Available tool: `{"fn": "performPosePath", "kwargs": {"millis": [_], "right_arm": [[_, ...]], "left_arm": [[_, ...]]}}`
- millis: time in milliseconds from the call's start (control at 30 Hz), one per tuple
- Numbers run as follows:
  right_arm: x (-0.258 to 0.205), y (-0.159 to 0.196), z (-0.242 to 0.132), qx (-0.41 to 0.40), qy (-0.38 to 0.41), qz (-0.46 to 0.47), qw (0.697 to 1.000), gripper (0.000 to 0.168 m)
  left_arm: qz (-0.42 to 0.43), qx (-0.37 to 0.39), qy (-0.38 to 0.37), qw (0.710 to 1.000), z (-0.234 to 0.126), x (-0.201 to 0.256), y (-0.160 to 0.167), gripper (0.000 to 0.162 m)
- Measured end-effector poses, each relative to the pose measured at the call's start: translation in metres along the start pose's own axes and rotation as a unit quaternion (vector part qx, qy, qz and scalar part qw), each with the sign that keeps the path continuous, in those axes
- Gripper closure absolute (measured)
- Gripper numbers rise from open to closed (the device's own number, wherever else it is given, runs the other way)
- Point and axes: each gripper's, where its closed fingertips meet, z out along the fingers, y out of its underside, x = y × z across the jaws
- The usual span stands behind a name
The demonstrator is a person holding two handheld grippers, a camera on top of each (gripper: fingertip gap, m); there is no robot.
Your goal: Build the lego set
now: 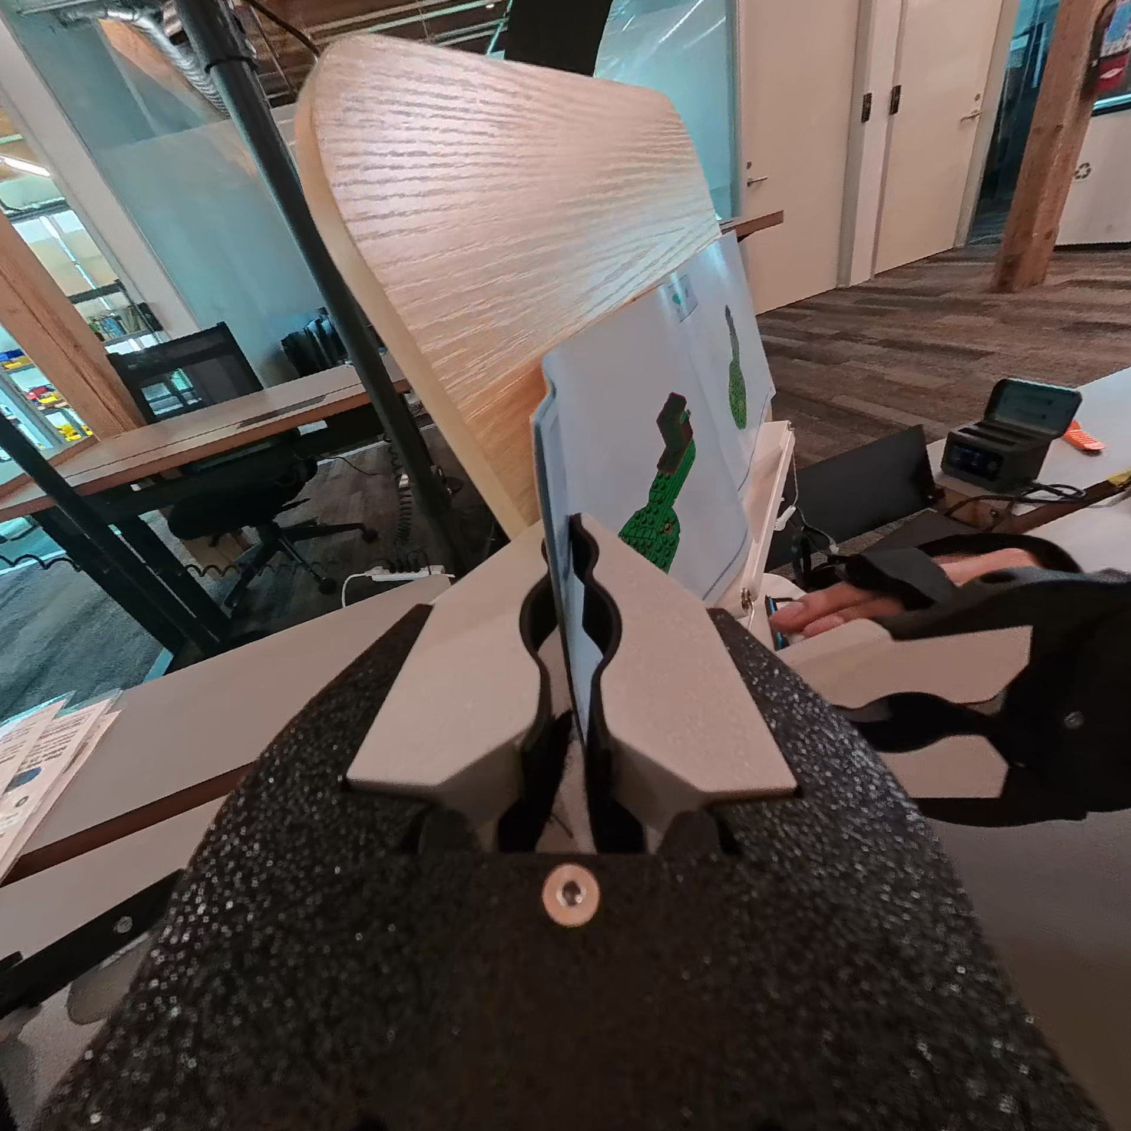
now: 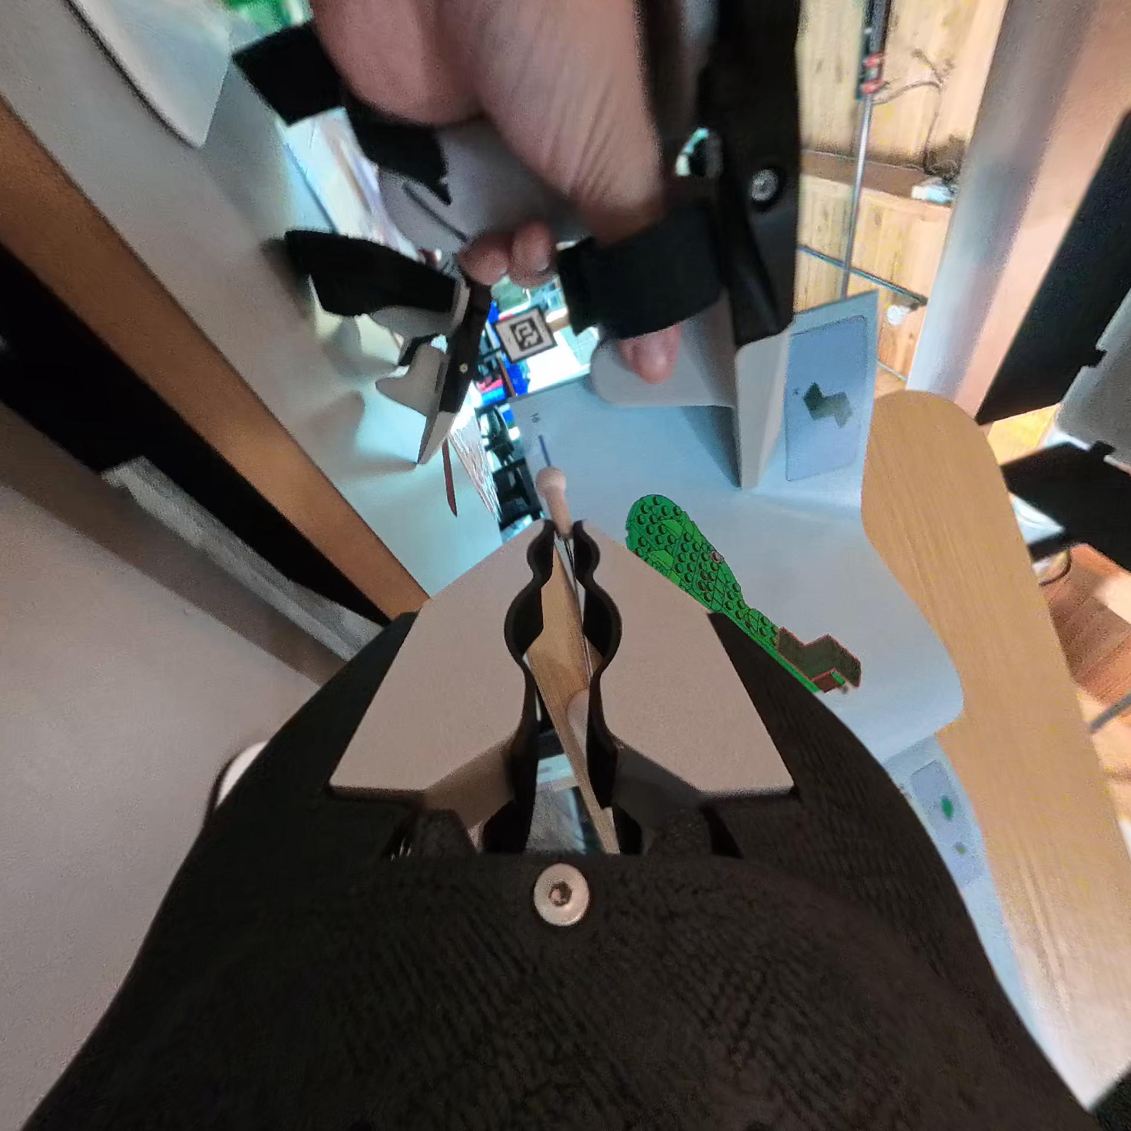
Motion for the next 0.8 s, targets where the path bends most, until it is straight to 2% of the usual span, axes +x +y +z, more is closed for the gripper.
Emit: {"fn": "performPosePath", "kwargs": {"millis": [133, 300, 400, 533, 600, 667, 733, 800], "right_arm": [[0.016, -0.002, 0.002, 0.015, 0.028, 0.117, 0.993, 0.164], [0.049, 0.012, 0.009, -0.018, 0.101, 0.252, 0.962, 0.165], [0.049, 0.015, 0.012, -0.018, 0.084, 0.333, 0.939, 0.163], [0.074, 0.024, -0.031, 0.023, 0.125, 0.433, 0.893, 0.142], [0.087, 0.051, -0.063, -0.001, 0.17, 0.416, 0.893, 0.137], [0.095, 0.093, -0.094, -0.059, 0.205, 0.383, 0.899, 0.131], [0.096, 0.143, -0.121, -0.133, 0.225, 0.384, 0.885, 0.127], [0.092, 0.179, -0.141, -0.177, 0.223, 0.427, 0.858, 0.136]], "left_arm": [[0.006, -0.005, -0.006, 1.0, 0.0, 0.0, 0.001, 0.162], [-0.014, -0.023, -0.014, 1.0, -0.005, -0.001, 0.003, 0.162], [-0.021, -0.035, -0.035, 0.999, -0.008, -0.002, 0.004, 0.161], [-0.01, -0.042, -0.071, 0.997, -0.022, -0.003, 0.006, 0.149], [-0.012, -0.039, -0.091, 0.995, -0.034, -0.005, 0.011, 0.142], [-0.028, -0.025, -0.121, 0.992, -0.048, -0.007, 0.014, 0.138], [-0.059, 0.008, -0.148, 0.987, -0.063, -0.007, 0.015, 0.138], [-0.089, 0.052, -0.158, 0.982, -0.071, 0.004, 0.015, 0.138]]}}
